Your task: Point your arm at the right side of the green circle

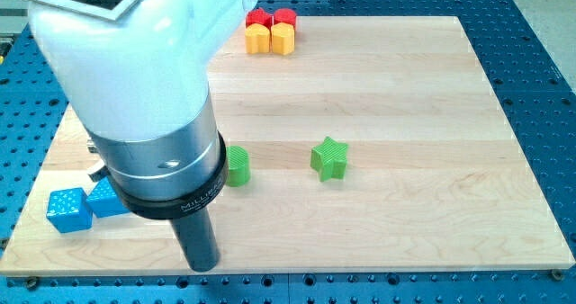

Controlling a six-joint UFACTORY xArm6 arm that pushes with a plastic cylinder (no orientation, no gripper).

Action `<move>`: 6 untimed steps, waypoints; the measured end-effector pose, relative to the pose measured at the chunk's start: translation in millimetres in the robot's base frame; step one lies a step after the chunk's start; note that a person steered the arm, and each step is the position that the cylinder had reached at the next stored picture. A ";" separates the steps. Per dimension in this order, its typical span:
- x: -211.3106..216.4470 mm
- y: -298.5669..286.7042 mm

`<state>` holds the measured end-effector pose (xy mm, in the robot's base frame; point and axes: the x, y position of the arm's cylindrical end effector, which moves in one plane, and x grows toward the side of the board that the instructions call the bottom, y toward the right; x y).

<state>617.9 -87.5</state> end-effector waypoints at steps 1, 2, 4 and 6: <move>0.6 0.3; 0.5 5.8; -20.3 6.1; -28.8 22.3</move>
